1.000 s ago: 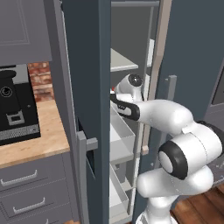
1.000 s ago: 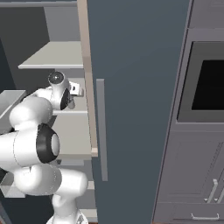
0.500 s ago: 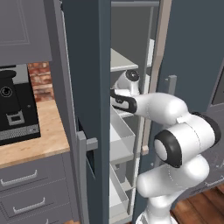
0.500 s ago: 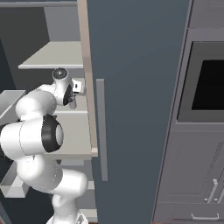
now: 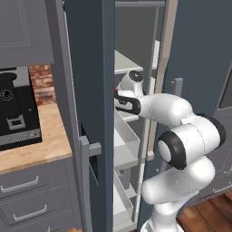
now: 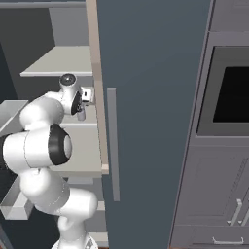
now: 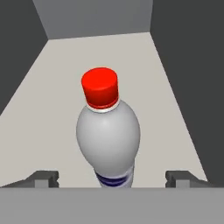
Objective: Take the bottled waters from the counter and place them in the freezer to freeze. Close the freezer door after placing the bottles.
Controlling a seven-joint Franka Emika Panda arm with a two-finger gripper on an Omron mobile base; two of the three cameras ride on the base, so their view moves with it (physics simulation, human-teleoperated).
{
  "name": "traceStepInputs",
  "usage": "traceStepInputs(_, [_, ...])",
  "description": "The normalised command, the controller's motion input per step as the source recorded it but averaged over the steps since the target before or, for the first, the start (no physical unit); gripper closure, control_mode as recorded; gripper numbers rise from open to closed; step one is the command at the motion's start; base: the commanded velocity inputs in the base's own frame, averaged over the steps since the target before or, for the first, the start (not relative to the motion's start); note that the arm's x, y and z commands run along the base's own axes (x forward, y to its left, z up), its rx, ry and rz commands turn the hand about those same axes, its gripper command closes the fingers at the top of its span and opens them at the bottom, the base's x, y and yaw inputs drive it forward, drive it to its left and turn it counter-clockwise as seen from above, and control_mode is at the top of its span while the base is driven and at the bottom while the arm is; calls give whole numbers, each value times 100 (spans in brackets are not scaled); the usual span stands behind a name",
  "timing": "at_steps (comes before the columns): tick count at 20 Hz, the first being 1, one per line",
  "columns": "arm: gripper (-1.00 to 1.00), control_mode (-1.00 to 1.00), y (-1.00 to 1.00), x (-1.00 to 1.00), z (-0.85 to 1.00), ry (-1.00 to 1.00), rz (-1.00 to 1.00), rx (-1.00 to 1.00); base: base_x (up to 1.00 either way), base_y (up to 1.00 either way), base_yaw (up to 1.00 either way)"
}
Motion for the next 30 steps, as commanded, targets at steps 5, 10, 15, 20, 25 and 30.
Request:
traceStepInputs(5, [-100, -100, 5, -97, 3, -2, 0, 0, 0, 0, 0])
traceStepInputs(10, [-100, -100, 0, -100, 7, -4, 0, 0, 0, 0, 0])
traceStepInputs(15, [-100, -100, -1, -100, 39, 0, -1, 1, 0, 0, 0])
traceStepInputs(20, [-100, -100, -3, -100, 62, 12, -1, -2, 0, 0, 0])
traceStepInputs(25, [-100, -100, -6, -100, 6, 31, 0, -16, 0, 0, 0])
traceStepInputs(30, [-100, -100, -36, -100, -22, 14, 0, -14, 0, 0, 0])
